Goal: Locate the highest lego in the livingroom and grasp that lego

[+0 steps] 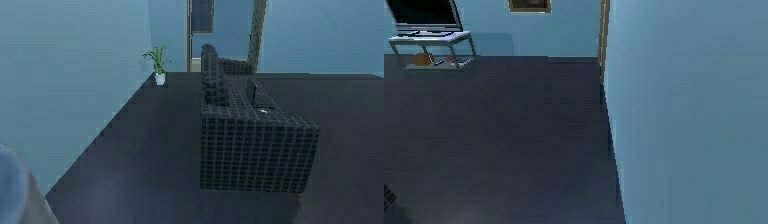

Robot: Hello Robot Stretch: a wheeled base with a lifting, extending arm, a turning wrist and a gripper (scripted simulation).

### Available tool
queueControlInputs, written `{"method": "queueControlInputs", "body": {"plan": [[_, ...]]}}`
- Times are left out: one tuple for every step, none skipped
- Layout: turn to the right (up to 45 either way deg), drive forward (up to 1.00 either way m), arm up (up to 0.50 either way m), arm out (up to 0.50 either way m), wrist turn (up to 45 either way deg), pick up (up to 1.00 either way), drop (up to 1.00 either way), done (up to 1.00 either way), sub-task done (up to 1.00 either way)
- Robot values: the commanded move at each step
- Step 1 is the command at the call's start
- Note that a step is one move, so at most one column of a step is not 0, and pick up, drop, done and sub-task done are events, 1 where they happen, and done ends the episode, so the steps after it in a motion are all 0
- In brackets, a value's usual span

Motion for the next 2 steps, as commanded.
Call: {"method": "queueControlInputs", "body": {"plan": [[0.0, 0.45, 0.00, 0.00, 0.0, 0.00, 0.00, 0.00, 0.00], [-21.0, 0.00, 0.00, 0.00, 0.0, 0.00, 0.00, 0.00, 0.00]]}}
